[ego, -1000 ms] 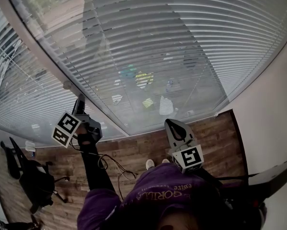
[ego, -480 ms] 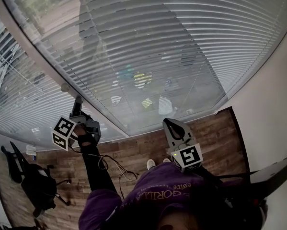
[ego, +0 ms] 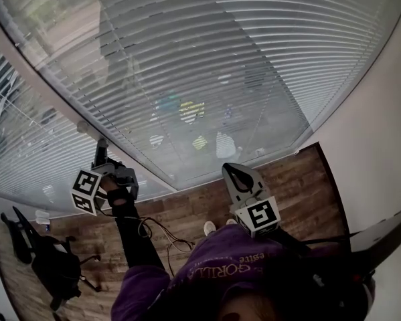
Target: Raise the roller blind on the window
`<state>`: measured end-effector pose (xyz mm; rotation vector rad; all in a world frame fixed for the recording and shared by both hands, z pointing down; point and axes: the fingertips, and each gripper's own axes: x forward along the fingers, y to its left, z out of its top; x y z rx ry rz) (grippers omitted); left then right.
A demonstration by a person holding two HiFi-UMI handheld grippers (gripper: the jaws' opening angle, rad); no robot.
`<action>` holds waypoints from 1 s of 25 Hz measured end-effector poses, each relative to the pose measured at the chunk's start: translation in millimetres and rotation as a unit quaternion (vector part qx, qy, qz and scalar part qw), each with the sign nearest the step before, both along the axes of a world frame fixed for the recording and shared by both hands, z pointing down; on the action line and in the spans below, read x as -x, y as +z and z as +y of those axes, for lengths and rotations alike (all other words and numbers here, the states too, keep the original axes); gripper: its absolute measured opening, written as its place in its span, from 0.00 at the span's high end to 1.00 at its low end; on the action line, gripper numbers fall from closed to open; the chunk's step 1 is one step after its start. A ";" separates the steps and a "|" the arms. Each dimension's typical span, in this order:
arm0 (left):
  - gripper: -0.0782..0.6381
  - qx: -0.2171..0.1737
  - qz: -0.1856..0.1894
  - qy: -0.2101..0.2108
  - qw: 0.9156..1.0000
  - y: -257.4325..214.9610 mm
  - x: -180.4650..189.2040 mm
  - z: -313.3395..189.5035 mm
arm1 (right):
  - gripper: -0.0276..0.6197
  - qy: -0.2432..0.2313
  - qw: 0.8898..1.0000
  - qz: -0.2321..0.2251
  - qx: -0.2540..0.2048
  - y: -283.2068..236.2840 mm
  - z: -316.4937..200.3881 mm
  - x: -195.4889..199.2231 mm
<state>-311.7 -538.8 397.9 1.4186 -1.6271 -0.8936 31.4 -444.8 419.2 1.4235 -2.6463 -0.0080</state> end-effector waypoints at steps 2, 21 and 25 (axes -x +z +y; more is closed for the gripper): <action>0.72 -0.002 0.008 -0.005 1.000 0.3 0.5 0.1 | 0.96 -0.001 1.000 0.001 0.001 0.3 -0.1 0.2; 0.72 0.006 -0.071 0.013 0.997 0.4 -4.7 5.2 | 0.96 -0.009 1.000 0.008 -0.011 -0.8 -0.4 0.9; 0.72 0.033 -0.164 -0.012 0.986 -7.4 -0.6 15.3 | 0.96 -0.011 1.000 0.005 -0.021 -5.5 -1.4 2.9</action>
